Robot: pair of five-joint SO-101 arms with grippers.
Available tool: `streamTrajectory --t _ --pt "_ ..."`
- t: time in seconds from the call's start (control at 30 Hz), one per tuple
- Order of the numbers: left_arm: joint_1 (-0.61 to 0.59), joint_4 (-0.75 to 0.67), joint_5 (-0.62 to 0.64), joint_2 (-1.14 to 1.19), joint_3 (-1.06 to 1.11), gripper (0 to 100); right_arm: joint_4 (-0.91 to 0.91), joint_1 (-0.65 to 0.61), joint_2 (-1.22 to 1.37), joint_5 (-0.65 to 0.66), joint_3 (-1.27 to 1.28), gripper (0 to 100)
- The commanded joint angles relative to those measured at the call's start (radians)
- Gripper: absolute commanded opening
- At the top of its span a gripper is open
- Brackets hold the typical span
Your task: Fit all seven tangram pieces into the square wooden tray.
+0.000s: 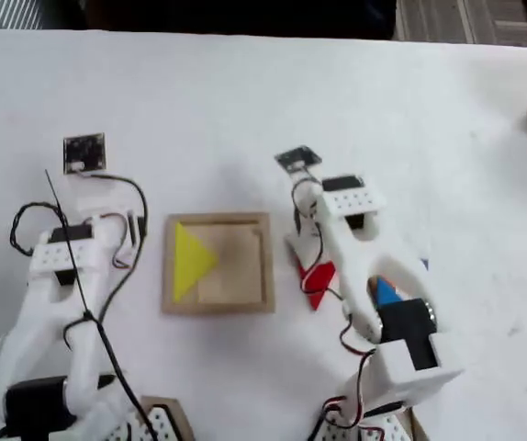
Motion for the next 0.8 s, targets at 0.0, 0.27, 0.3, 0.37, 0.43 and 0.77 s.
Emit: streamTrajectory --t 0.0,0.27,0.3,0.37,0.43,0.77 --pt "0.012 -0.015 -0.009 -0.010 -0.011 20 -0.002 0.013 -0.073 -0.009 0.035 32.2" --pt "0.012 -0.015 -0.009 -0.010 -0.011 20 0.005 0.016 -0.205 -0.012 0.089 32.2" --pt "0.012 -0.015 -0.009 -0.010 -0.011 20 0.010 0.018 -0.232 -0.012 0.104 32.2" --pt "0.013 -0.015 -0.009 -0.010 -0.011 20 0.010 0.013 -0.278 -0.015 0.140 32.2" --pt "0.013 -0.015 -0.009 -0.010 -0.011 20 -0.018 0.013 -0.303 -0.017 0.189 32.2" --pt "0.013 -0.015 -0.009 -0.010 -0.011 20 -0.128 -0.047 -0.251 -0.091 0.272 32.2"
